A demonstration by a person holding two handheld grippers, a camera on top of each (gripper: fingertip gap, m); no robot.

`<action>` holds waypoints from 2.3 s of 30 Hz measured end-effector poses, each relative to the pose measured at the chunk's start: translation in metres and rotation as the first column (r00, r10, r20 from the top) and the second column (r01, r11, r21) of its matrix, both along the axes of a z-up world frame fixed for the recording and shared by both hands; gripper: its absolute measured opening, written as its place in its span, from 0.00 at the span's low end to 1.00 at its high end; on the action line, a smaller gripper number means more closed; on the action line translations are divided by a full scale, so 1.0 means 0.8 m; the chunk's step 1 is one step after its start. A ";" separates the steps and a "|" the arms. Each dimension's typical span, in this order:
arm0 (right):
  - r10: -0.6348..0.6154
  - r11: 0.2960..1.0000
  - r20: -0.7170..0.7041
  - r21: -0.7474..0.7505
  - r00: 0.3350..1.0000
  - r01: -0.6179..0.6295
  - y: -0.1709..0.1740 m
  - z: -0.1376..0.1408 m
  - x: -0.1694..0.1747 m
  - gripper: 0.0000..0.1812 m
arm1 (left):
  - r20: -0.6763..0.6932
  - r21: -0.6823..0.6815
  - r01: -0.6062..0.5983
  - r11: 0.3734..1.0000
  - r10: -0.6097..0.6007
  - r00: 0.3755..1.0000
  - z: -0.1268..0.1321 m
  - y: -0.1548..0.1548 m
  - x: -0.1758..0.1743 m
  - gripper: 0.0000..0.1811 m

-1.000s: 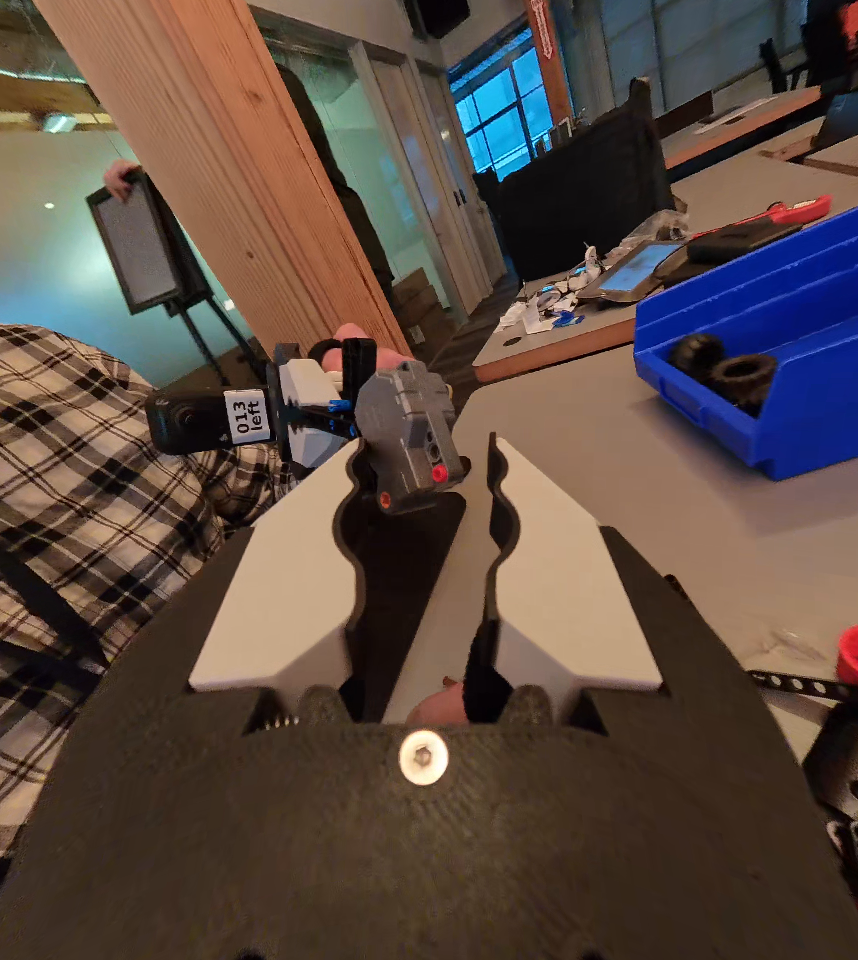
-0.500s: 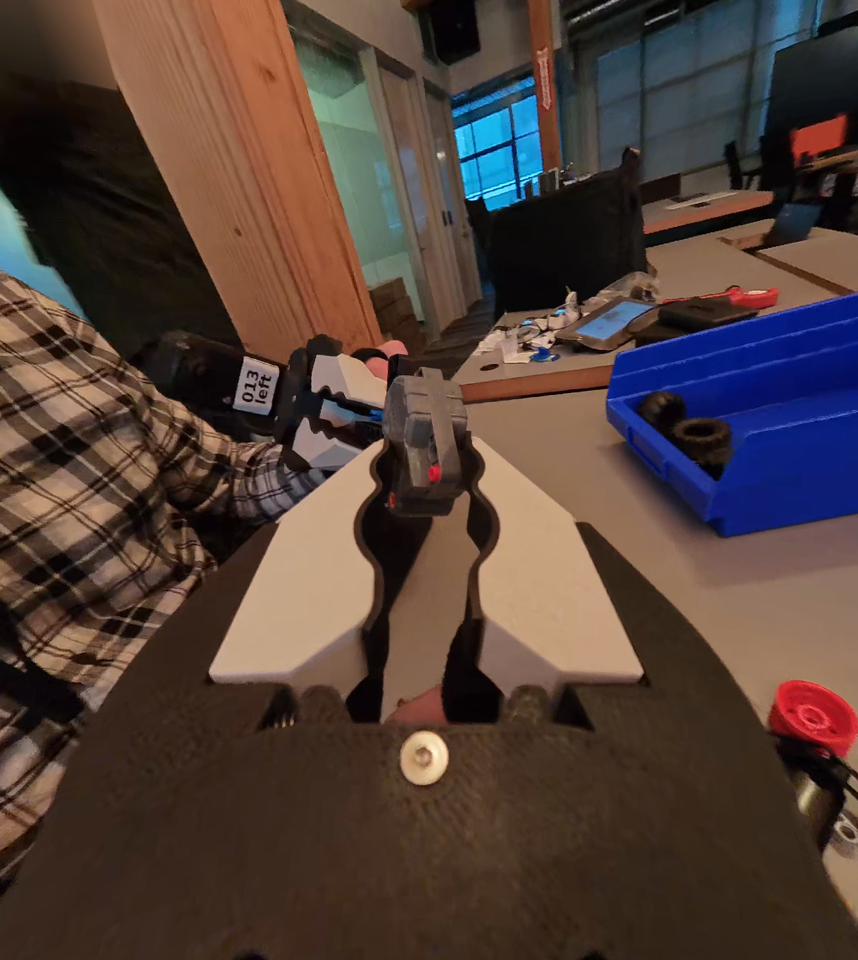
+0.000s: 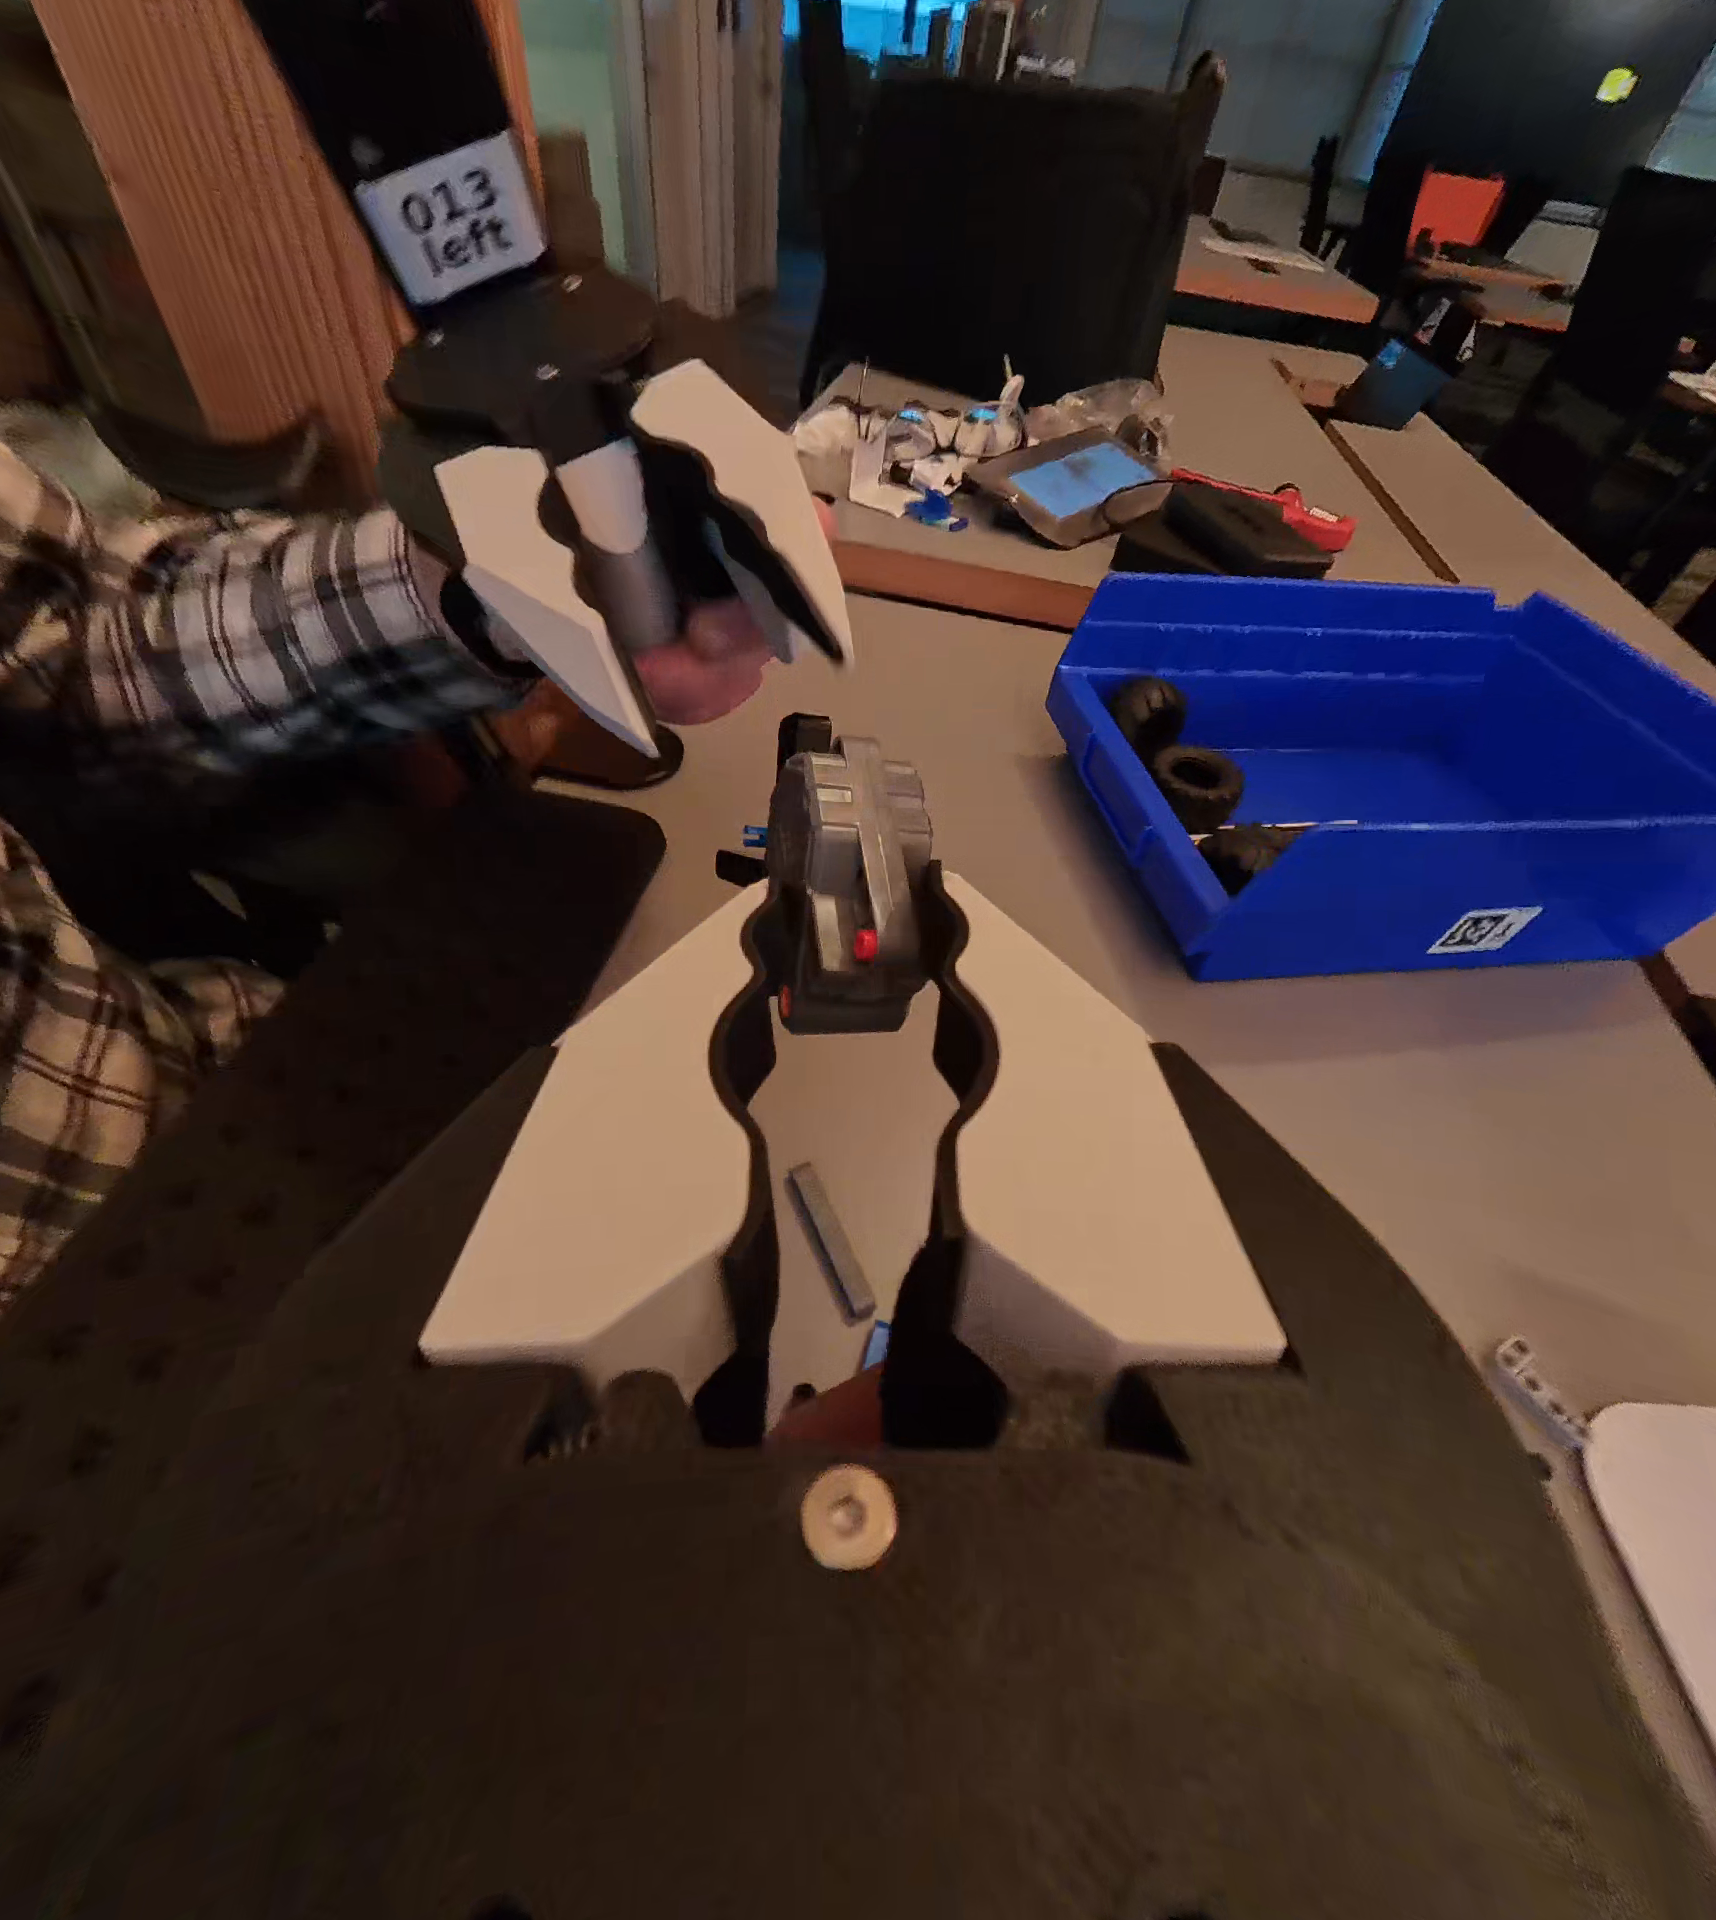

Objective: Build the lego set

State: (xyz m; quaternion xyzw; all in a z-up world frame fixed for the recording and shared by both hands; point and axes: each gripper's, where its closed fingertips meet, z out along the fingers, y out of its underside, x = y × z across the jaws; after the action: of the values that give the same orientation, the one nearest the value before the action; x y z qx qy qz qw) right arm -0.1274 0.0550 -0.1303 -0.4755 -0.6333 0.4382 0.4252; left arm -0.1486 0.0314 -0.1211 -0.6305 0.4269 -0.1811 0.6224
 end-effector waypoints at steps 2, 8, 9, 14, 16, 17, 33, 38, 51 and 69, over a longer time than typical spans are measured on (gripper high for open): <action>0.016 0.997 0.039 0.069 0.999 -0.019 -0.006 -0.006 -0.007 0.13 | -0.041 -0.062 -0.012 0.998 0.010 0.999 -0.017 0.005 -0.001 0.18; 0.025 0.989 0.092 0.145 0.995 -0.038 -0.005 -0.021 -0.027 0.13 | -0.059 -0.090 -0.061 0.994 0.056 0.997 -0.038 0.008 -0.015 0.00; 0.030 0.989 0.106 0.142 0.994 -0.045 -0.004 -0.025 -0.030 0.13 | -0.061 -0.087 -0.072 0.994 0.066 0.996 -0.040 0.009 -0.018 0.00; 0.043 0.989 0.157 0.136 0.987 -0.065 0.005 -0.046 -0.051 0.13 | -0.036 -0.119 -0.115 0.986 0.111 0.993 -0.056 0.016 -0.036 0.00; 0.068 0.992 0.174 0.093 0.982 -0.085 0.007 -0.057 -0.059 0.13 | -0.021 -0.151 -0.125 0.981 0.124 0.992 -0.065 0.020 -0.045 0.00; 0.082 0.992 0.184 0.081 0.980 -0.098 0.008 -0.064 -0.063 0.13 | -0.030 -0.165 -0.133 0.977 0.129 0.991 -0.071 0.021 -0.049 0.00; 0.201 0.979 0.249 -0.019 0.947 -0.203 0.004 -0.109 -0.107 0.14 | -0.089 -0.356 -0.172 0.918 0.150 0.985 -0.117 0.036 -0.084 0.13; 0.057 0.993 0.362 0.075 0.930 -0.090 0.038 -0.108 -0.075 0.32 | -0.202 -0.359 -0.316 0.878 0.258 0.945 -0.136 0.059 -0.096 0.12; -0.428 0.896 0.468 0.334 0.773 0.294 0.068 -0.047 0.174 0.23 | -0.347 -0.351 -0.478 0.805 0.363 0.865 -0.171 0.106 -0.085 0.18; -0.691 0.655 0.626 0.331 0.361 0.680 -0.007 -0.131 0.492 0.16 | -0.271 -0.077 -0.072 0.994 0.048 0.961 -0.057 0.067 0.125 0.24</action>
State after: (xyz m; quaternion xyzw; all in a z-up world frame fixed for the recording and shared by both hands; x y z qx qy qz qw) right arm 0.2663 0.0495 -0.2348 -0.8200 -0.4912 -0.0020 0.2938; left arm -0.0489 0.0852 -0.1665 -0.6883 0.4798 -0.0931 0.5360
